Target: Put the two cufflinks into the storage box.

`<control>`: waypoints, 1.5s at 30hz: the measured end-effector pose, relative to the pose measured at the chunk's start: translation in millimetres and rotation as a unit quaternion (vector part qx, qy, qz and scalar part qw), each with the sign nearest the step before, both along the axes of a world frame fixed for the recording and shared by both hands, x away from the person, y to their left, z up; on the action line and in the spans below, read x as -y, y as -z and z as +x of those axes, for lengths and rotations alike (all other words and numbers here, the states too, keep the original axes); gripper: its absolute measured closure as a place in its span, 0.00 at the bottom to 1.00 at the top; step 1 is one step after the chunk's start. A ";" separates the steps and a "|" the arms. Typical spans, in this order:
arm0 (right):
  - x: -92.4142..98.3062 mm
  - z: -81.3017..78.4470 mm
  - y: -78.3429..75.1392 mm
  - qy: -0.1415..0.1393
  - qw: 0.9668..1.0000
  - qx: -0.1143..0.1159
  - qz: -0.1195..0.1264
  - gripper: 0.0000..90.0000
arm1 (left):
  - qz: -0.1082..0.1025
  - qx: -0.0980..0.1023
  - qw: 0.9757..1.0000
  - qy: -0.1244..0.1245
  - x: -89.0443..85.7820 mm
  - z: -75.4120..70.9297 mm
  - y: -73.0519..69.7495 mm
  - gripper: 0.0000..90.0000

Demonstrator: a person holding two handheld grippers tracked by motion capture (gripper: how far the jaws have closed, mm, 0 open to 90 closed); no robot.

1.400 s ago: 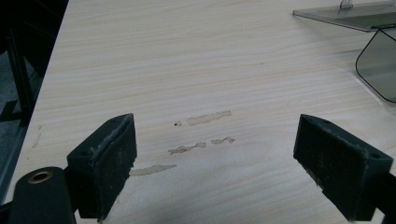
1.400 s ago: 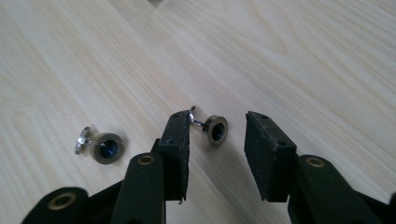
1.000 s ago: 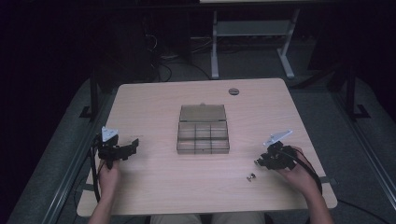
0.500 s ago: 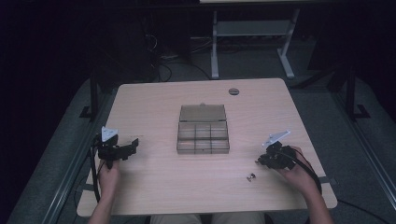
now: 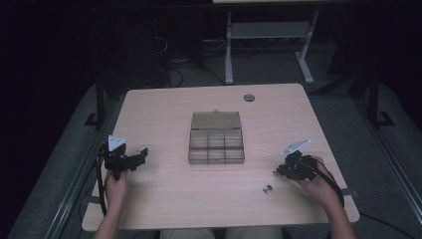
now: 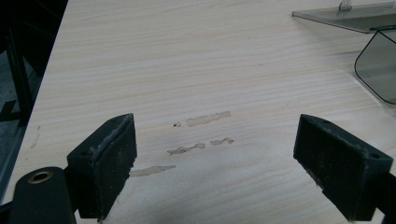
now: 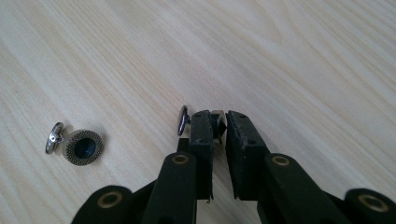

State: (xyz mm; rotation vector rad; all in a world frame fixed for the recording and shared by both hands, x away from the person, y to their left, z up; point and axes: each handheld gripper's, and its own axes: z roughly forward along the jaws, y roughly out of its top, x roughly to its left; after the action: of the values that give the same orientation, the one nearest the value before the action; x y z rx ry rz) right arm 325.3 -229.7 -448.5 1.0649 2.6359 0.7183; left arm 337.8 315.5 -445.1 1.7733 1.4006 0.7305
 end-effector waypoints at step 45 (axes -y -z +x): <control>3.0 -0.1 -1.5 0.006 1.000 -0.001 -0.002 0.95 | -0.006 -0.001 1.000 -0.002 -1.3 0.2 0.0 0.14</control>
State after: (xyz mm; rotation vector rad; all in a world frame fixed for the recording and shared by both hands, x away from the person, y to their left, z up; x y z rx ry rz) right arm 325.2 -232.7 -447.0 1.0790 2.6302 0.7100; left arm 338.0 316.8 -445.1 1.7631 1.4059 0.7216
